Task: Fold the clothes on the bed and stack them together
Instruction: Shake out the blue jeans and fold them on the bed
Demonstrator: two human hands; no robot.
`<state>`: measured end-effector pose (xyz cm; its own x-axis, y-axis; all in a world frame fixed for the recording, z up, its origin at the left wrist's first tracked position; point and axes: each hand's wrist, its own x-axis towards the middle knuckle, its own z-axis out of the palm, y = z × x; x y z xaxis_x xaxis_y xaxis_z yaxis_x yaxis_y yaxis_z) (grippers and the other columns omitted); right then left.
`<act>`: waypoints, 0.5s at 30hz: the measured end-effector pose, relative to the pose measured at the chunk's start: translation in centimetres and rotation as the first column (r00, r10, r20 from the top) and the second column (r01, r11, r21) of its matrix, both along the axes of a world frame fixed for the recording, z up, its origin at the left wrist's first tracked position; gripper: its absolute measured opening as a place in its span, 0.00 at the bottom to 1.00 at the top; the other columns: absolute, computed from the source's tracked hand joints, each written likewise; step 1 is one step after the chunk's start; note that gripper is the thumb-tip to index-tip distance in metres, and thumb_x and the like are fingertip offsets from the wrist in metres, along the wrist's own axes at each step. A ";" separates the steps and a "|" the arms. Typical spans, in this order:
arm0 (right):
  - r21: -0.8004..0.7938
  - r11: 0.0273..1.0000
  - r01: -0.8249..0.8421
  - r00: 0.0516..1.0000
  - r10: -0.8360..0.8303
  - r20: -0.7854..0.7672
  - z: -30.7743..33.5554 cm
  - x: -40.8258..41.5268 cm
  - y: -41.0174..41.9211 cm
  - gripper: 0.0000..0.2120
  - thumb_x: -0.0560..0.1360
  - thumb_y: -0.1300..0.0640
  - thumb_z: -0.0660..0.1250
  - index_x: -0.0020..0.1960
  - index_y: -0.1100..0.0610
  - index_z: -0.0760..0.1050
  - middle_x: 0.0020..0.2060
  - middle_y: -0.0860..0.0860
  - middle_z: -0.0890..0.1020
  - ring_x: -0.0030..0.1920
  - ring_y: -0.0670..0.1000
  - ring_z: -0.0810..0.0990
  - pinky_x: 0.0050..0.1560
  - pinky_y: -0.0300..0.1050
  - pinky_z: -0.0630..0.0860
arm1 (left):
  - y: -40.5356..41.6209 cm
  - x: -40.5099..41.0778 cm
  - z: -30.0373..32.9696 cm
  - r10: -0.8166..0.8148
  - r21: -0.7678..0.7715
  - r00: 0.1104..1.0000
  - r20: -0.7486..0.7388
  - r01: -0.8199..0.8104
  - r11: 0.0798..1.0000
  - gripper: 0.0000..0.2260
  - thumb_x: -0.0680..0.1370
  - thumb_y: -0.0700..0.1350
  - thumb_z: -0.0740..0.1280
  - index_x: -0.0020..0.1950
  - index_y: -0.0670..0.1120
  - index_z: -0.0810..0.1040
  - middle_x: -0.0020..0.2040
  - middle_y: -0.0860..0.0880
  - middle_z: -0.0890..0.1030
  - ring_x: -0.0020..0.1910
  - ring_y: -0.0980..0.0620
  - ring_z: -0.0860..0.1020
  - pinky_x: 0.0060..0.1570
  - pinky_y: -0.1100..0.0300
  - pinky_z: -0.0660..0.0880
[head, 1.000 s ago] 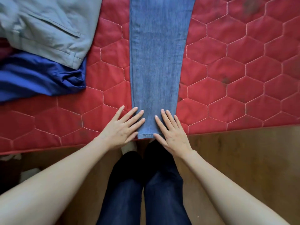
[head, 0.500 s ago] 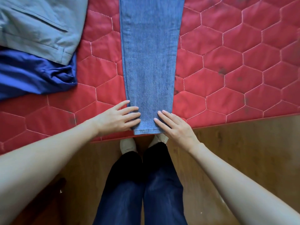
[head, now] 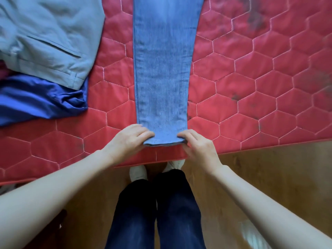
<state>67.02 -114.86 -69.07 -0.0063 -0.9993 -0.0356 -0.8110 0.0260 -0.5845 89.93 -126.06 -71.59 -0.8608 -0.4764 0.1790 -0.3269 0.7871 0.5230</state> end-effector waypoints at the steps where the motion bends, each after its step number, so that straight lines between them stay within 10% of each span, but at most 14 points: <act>1: 0.023 0.997 0.068 0.996 -0.069 0.062 1.1 -0.1 -0.6 0.12 0.71 0.69 0.68 0.53 0.61 0.79 0.47 0.50 0.82 0.45 0.51 0.82 0.40 0.50 0.80 | -0.3 -0.3 1.1 0.111 0.107 0.993 -0.035 -0.106 0.989 0.06 0.76 0.36 0.66 0.50 0.36 0.81 0.42 0.44 0.82 0.41 0.45 0.81 0.48 0.51 0.77; 7: -0.031 0.947 0.321 0.916 -0.302 0.262 7.0 -2.0 -9.8 0.11 0.75 0.64 0.69 0.57 0.58 0.76 0.47 0.48 0.82 0.45 0.49 0.81 0.50 0.52 0.78 | -7.0 -3.7 8.1 0.510 0.525 0.850 -0.133 -0.376 0.764 0.10 0.75 0.38 0.71 0.51 0.51 0.76 0.42 0.62 0.80 0.42 0.68 0.78 0.45 0.70 0.72; 15: -0.095 0.904 0.417 0.888 -0.384 0.253 6.9 -9.4 -35.0 0.19 0.75 0.57 0.69 0.65 0.58 0.73 0.52 0.52 0.82 0.49 0.52 0.81 0.55 0.46 0.75 | -30.0 -13.0 7.0 0.730 0.583 0.681 -0.065 -0.568 0.582 0.14 0.79 0.43 0.66 0.64 0.44 0.74 0.52 0.52 0.81 0.49 0.61 0.78 0.54 0.58 0.73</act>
